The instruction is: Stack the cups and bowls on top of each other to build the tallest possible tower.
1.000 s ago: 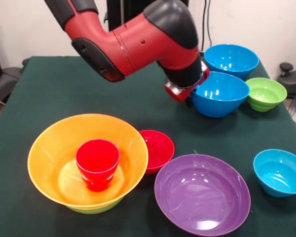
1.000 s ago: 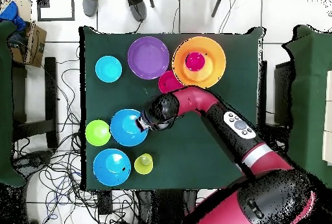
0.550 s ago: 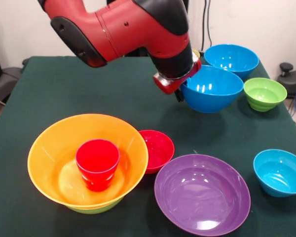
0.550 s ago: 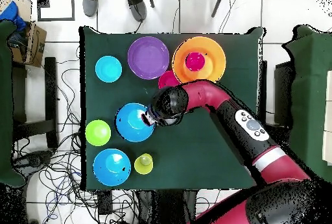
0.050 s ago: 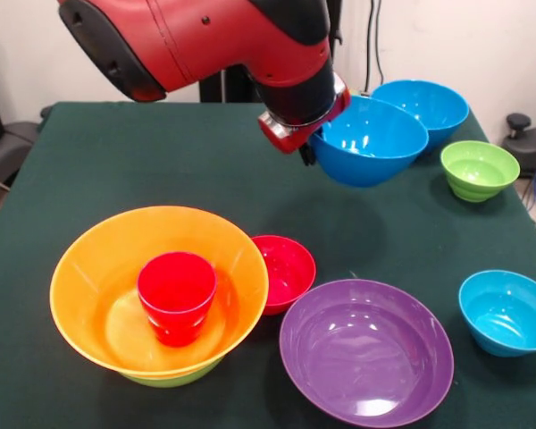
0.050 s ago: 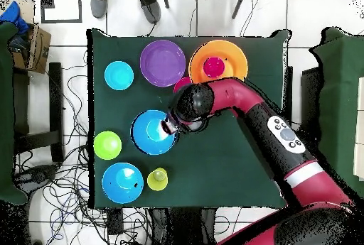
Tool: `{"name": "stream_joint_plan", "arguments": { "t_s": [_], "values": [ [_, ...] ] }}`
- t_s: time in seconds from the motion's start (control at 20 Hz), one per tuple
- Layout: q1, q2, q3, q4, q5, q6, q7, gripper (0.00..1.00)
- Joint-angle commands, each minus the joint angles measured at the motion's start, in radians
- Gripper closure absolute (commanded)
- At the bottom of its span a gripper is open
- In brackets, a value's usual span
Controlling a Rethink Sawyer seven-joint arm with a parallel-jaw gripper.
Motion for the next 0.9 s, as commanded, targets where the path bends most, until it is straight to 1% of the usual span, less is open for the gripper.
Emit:
{"name": "stream_joint_plan", "arguments": {
  "t_s": [0.05, 0.2, 0.45, 0.55, 0.7, 0.9],
  "values": [
    [0.007, -0.002, 0.028, -0.158, 0.018, 0.183, -0.444, 1.00],
    [0.008, 0.001, 0.034, -0.202, 0.019, 0.231, -0.477, 1.00],
    [0.026, 0.022, 0.031, -0.318, 0.013, 0.325, -0.560, 1.00],
    [0.031, 0.032, 0.030, -0.359, 0.008, 0.349, -0.595, 1.00],
    [0.036, 0.051, 0.030, -0.409, 0.000, 0.359, -0.639, 1.00],
    [0.044, 0.069, 0.026, -0.471, 0.003, 0.398, -0.693, 1.00]
  ]
}}
